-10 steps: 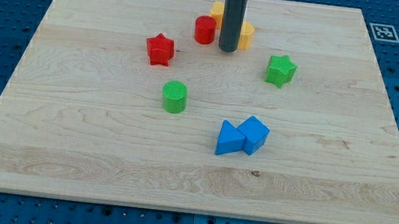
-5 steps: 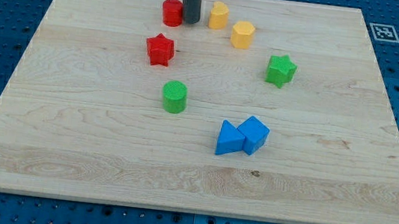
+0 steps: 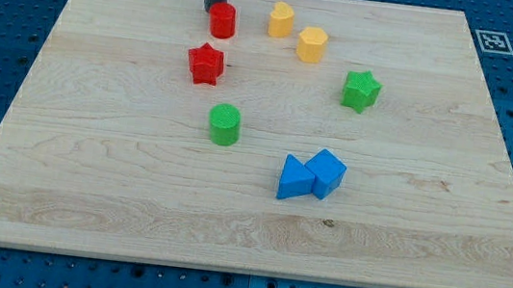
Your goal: Slide the red circle above red star
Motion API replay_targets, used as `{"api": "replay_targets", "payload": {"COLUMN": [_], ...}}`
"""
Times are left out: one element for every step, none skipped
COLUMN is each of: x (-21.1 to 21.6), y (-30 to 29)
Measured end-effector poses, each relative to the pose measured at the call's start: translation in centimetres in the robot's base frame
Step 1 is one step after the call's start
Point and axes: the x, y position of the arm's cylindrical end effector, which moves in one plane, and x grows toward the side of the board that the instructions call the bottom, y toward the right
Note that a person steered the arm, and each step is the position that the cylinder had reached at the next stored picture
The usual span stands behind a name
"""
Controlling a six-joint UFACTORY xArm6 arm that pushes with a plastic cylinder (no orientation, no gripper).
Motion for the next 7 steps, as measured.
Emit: {"api": "replay_targets", "payload": {"x": [0.2,-2.1,-1.9,0.5,3.3,4.5,4.7], "y": [0.0,0.0,1.3,1.4,1.4,1.4,1.6]}}
